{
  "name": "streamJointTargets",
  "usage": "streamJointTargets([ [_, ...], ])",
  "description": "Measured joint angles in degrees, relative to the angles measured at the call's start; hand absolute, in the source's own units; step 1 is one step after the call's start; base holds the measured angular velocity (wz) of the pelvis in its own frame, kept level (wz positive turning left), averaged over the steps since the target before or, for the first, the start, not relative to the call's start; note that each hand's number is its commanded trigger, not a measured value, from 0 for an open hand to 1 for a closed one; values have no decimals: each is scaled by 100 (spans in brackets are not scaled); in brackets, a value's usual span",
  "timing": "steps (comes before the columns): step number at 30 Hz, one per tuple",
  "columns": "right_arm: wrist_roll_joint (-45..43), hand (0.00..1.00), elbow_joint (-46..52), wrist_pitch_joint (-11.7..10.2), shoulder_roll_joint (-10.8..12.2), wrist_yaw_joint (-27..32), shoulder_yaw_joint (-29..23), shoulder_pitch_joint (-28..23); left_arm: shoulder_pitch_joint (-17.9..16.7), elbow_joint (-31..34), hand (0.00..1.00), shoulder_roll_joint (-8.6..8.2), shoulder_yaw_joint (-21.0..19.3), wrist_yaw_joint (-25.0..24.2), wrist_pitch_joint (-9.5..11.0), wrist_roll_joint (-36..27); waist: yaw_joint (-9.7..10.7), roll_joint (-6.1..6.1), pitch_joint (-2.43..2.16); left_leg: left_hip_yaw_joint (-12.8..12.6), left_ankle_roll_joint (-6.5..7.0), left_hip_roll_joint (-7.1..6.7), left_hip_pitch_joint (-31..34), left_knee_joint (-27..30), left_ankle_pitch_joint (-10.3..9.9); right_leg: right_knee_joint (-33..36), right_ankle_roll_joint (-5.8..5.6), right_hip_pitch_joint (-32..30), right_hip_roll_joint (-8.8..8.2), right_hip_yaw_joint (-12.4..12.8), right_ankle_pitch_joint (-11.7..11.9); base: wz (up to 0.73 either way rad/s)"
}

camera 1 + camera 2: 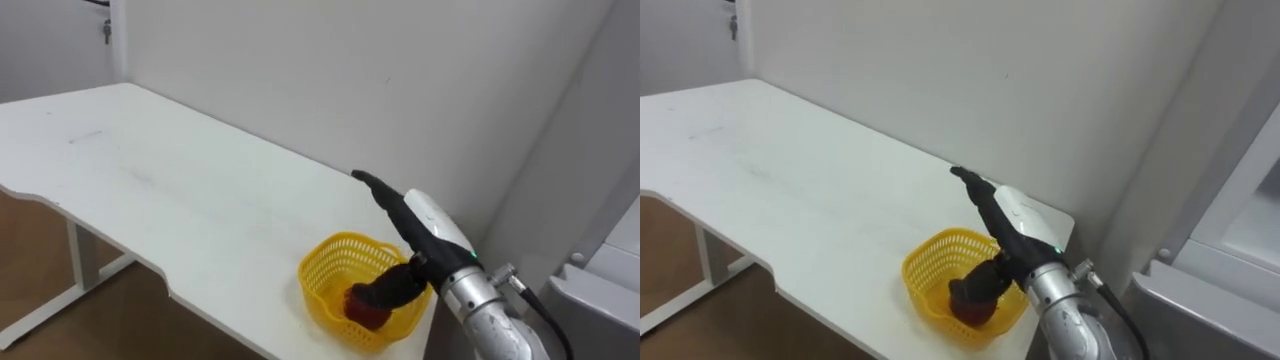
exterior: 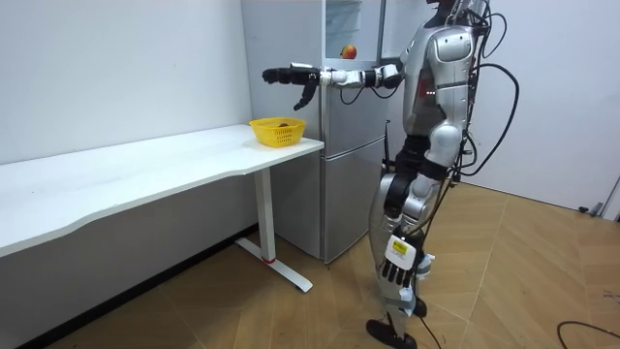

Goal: Retrieve from the upper fridge

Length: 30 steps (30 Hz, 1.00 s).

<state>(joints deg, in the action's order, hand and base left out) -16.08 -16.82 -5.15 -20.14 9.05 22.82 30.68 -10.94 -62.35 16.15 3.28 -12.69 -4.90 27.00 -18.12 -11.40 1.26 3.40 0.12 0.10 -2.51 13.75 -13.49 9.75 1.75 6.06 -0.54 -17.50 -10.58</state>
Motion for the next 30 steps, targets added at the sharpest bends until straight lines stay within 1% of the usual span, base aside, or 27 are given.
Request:
streamJointTargets([
  [1, 0, 0, 111, -12, 0, 62, -39, -25, -26, 27, 0, -5, -20, 8, 1, 3, 44, 5, -3, 1, 0, 0, -2, 2, 0, 0, -1, 1, -2, -2, 0, 0],
  [4, -50, 0, 718, -124, 37, 408, -255, -149, -111, 49, 0, -37, -46, 91, 10, 6, 139, 98, -10, -14, 0, 1, -30, 13, 0, 0, -1, 15, -2, -1, 0, 0],
  [5, -67, 0, 995, -176, 50, 516, -346, -199, -110, 47, 0, -70, -47, 126, 22, 4, 218, 169, -8, -15, 0, -2, -46, 23, 0, 0, -1, 28, -3, 19, 0, -4],
  [6, -141, 0, 1277, -257, 55, 644, -440, -285, -110, 47, 0, -121, -48, 184, 32, 4, 232, 259, -6, -51, 2, -3, -84, 20, 0, 2, -2, 42, -4, 33, 1, -9],
  [7, -201, 0, 1392, -295, 58, 709, -471, -313, -115, 47, 0, -151, -52, 223, 41, 4, 239, 306, -8, -83, 3, 1, -105, 10, -2, 1, -2, 51, -4, 49, 1, -18],
  [8, -312, 0, 1615, -408, 75, 821, -596, -409, -135, 47, 0, -203, -67, 286, 65, 5, 291, 394, -25, -108, 6, 5, -126, -14, -3, 0, -2, 63, -4, 71, 1, -6],
  [9, -343, 0, 1767, -528, 90, 968, -702, -488, -149, 48, 0, -229, -68, 340, 122, 5, 385, 468, -28, -107, 10, 6, -133, -19, -6, 3, -3, 80, -7, 75, 1, -3],
  [10, -343, 0, 1826, -575, 99, 1034, -751, -523, -150, 50, 0, -235, -66, 359, 147, 3, 415, 501, -32, -119, 10, 9, -161, -25, -6, 6, -3, 81, -5, 96, 0, -11],
  [11, -348, 0, 1937, -621, 141, 1151, -844, -588, -143, 50, 0, -240, -51, 384, 177, -10, 459, 556, -40, -185, 10, 25, -207, -62, -6, 9, -3, 87, 7, 147, 1, -21],
  [12, -383, 0, 2105, -627, 206, 1292, -895, -735, -207, 46, 0, -243, -35, 416, 192, -8, 528, 612, -75, -224, 10, 36, -229, -107, -5, 13, -3, 98, 17, 174, 1, -22],
  [13, -410, 0, 2202, -629, 230, 1362, -910, -829, -232, 39, 0, -257, -33, 442, 200, -12, 548, 635, -93, -239, 9, 39, -247, -113, -5, 15, -3, 102, 20, 186, 1, -18],
  [14, -475, 0, 2397, -687, 267, 1486, -965, -1041, -235, 36, 0, -299, -38, 485, 204, 0, 611, 684, -105, -280, 9, 45, -307, -135, -5, 17, -2, 131, 28, 238, 1, -21],
  [15, -562, 0, 2556, -789, 321, 1607, -1066, -1283, -262, 15, 0, -350, -53, 506, 222, 5, 679, 724, -135, -325, 10, 50, -335, -164, -5, 17, -2, 129, 35, 310, 1, -21],
  [16, -616, 0, 2631, -824, 333, 1682, -1095, -1379, -261, -11, 0, -376, -68, 512, 245, 5, 688, 738, -140, -344, 10, 50, -357, -172, -4, 21, -2, 135, 36, 325, 1, -23],
  [17, -691, 0, 2713, -904, 351, 1841, -1133, -1530, -241, -63, 0, -415, -75, 512, 277, -2, 732, 778, -131, -408, 11, 62, -417, -216, -3, 41, -2, 136, 40, 369, 0, -25],
  [18, -762, 0, 2758, -978, 389, 1954, -1172, -1644, -241, -100, 0, -431, -69, 519, 300, -52, 830, 787, -131, -469, 11, 79, -435, -207, -3, 83, -1, 110, 48, 418, 0, -24],
  [19, -812, 0, 2783, -999, 413, 2005, -1184, -1691, -240, -134, 0, -433, -65, 537, 327, -56, 865, 790, -130, -480, 11, 84, -437, -206, -4, 104, -1, 97, 51, 436, 0, -20],
  [21, -915, 0, 2914, -1048, 424, 2121, -1269, -1812, -229, -210, 0, -434, 0, 626, 361, -57, 999, 793, -127, -544, 10, 93, -453, -209, -4, 110, 1, 80, 62, 504, 1, -15],
  [22, -915, 0, 2949, -1055, 424, 2147, -1299, -1841, -230, -217, 0, -435, 16, 636, 363, -57, 1023, 800, -123, -564, 10, 94, -473, -214, -4, 119, 1, 83, 64, 520, 1, -17],
  [24, -909, 0, 3064, -1111, 436, 2220, -1469, -1858, -238, -241, 0, -445, 87, 702, 368, -57, 1167, 812, -118, -649, 10, 104, -523, -247, -5, 148, 2, 82, 73, 607, 0, -17],
  [28, -893, 0, 3266, -1261, 433, 2349, -1899, -1859, -263, -238, 0, -472, 104, 704, 389, -56, 1237, 818, -115, -794, 11, 116, -623, -298, -6, 202, 2, 78, 80, 696, 0, -18],
  [30, -864, 0, 3309, -1334, 433, 2490, -2080, -1860, -281, -236, 0, -490, 106, 704, 408, -54, 1337, 804, -118, -823, 12, 113, -639, -301, -6, 200, 1, 77, 82, 732, 0, -9],
])
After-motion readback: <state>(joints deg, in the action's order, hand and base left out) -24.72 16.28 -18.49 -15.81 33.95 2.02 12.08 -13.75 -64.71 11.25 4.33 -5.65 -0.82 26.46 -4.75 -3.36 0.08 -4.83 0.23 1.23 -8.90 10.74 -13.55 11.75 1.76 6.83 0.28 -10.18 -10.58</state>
